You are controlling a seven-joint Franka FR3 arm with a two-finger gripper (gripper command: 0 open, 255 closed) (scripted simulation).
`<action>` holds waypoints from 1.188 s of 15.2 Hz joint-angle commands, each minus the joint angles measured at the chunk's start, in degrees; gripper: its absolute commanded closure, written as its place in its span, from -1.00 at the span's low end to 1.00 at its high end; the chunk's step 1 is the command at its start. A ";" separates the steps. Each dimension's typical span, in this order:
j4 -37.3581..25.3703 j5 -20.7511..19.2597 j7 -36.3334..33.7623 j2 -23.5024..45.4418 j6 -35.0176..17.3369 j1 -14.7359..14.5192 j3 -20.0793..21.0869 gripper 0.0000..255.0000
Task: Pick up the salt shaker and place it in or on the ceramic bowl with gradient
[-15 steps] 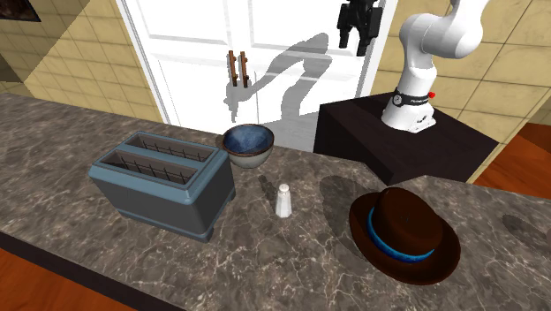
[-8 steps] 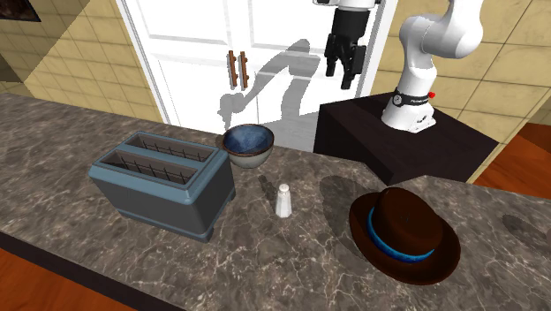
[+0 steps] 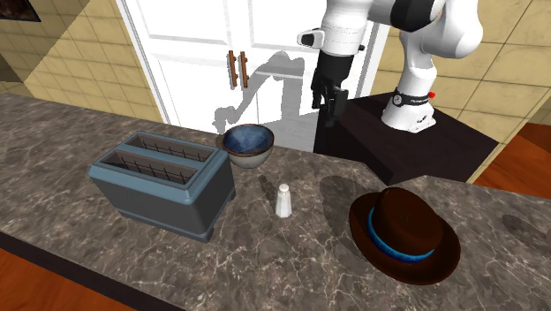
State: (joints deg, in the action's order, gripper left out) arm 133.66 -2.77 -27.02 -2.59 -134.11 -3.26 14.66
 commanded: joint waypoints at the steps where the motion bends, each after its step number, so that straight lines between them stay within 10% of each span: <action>1: -3.04 -2.82 -3.17 5.02 -1.89 -0.19 0.56 -1.00; 18: -30.37 -18.26 -19.09 37.79 -5.92 -8.72 -4.29 -1.00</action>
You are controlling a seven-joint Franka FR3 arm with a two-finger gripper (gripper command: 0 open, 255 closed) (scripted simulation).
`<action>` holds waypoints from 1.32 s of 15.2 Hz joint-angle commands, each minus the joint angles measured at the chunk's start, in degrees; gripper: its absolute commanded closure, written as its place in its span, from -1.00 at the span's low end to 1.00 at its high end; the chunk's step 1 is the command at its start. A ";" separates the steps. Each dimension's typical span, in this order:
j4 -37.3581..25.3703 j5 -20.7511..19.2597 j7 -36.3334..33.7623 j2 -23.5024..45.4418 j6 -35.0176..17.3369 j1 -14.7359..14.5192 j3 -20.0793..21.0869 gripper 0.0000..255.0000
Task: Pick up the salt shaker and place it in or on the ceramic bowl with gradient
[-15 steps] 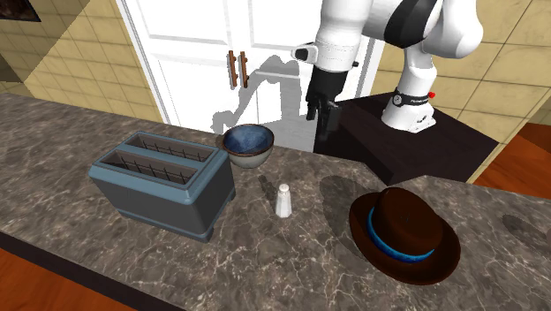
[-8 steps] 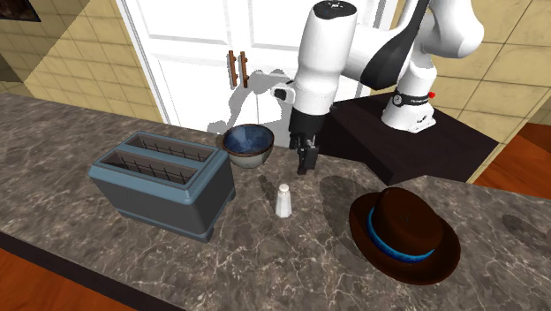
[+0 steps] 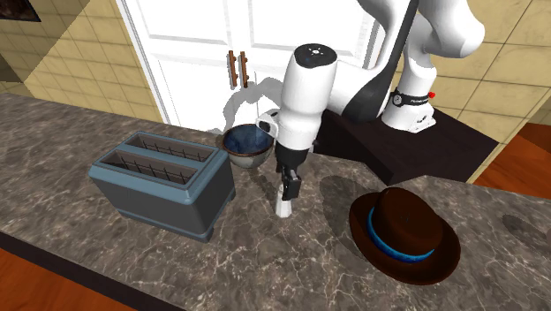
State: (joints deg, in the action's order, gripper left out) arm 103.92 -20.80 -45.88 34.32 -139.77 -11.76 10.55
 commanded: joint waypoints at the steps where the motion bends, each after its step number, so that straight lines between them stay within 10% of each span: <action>1: -0.78 -0.41 -0.34 1.48 -0.72 -0.28 -0.34 -1.00; 12: -1.43 -1.05 -0.72 3.68 -2.28 -0.48 -0.93 -1.00; 13: -1.43 -1.05 -0.72 3.68 -2.28 -0.48 -0.93 1.00; 20: -1.40 -1.06 -0.74 3.68 -2.30 -0.49 -0.93 1.00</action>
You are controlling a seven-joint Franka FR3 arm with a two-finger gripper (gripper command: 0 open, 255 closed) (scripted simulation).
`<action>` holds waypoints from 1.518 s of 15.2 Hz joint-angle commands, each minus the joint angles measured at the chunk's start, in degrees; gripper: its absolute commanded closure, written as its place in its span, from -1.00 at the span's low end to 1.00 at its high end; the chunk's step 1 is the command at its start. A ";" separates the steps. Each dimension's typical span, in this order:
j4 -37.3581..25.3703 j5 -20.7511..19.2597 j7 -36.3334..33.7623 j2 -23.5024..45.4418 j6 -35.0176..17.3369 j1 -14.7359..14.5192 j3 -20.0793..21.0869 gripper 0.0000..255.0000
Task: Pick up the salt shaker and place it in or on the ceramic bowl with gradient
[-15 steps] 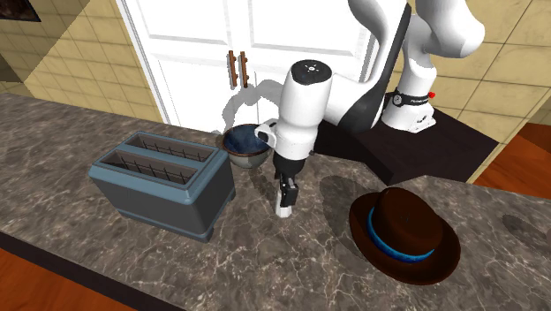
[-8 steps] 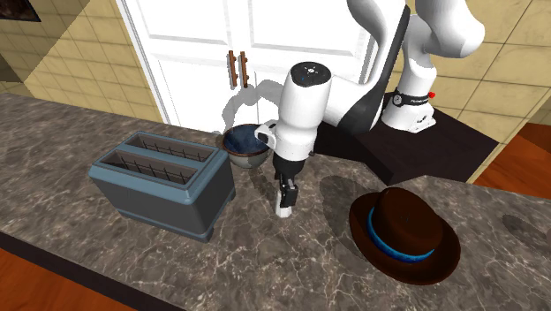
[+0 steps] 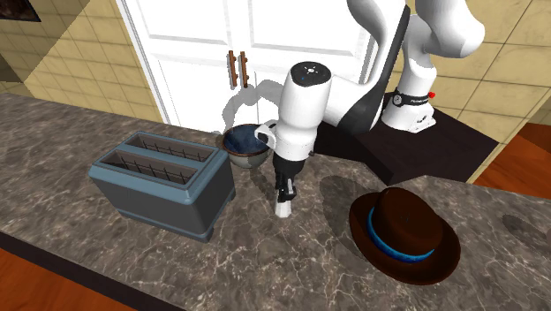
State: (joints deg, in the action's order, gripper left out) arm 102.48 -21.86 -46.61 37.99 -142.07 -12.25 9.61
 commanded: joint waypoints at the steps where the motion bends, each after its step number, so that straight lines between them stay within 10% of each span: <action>1: 0.02 0.00 0.01 0.03 0.01 0.00 0.00 1.00; 23: -0.28 4.25 3.98 -10.77 10.83 1.87 2.92 1.00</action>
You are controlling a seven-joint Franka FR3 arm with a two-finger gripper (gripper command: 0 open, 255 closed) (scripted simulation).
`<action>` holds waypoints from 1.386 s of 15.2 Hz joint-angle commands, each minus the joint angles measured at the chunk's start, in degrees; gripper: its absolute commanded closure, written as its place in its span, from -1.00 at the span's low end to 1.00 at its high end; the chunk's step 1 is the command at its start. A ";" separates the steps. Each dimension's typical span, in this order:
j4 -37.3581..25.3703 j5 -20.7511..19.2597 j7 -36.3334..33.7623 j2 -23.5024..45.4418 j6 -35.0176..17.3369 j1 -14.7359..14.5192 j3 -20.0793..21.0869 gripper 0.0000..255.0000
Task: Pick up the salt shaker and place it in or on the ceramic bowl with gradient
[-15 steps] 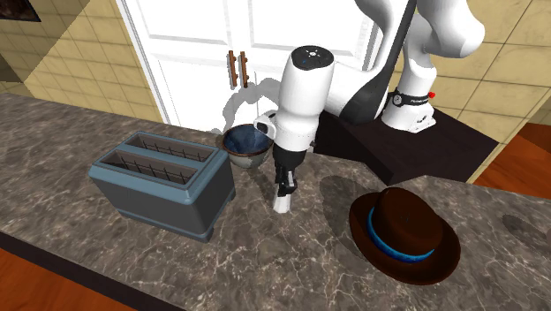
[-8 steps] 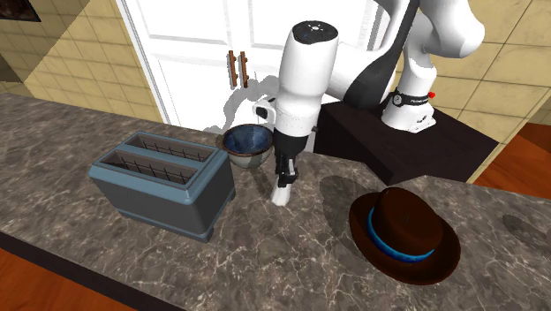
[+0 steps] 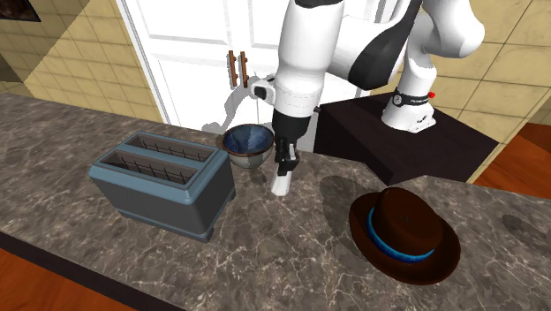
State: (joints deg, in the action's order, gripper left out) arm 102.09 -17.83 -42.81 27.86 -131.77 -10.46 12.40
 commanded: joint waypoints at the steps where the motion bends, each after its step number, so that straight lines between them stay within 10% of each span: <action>1: -0.05 0.42 0.36 -1.08 1.10 0.15 0.24 1.00; 12: -2.52 2.37 2.25 -5.11 7.37 0.63 1.16 1.00; 21: 1.57 5.22 14.12 -9.53 5.83 9.04 -1.35 1.00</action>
State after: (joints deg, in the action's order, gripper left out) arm 103.85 -12.83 -29.97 18.30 -125.92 -2.20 11.35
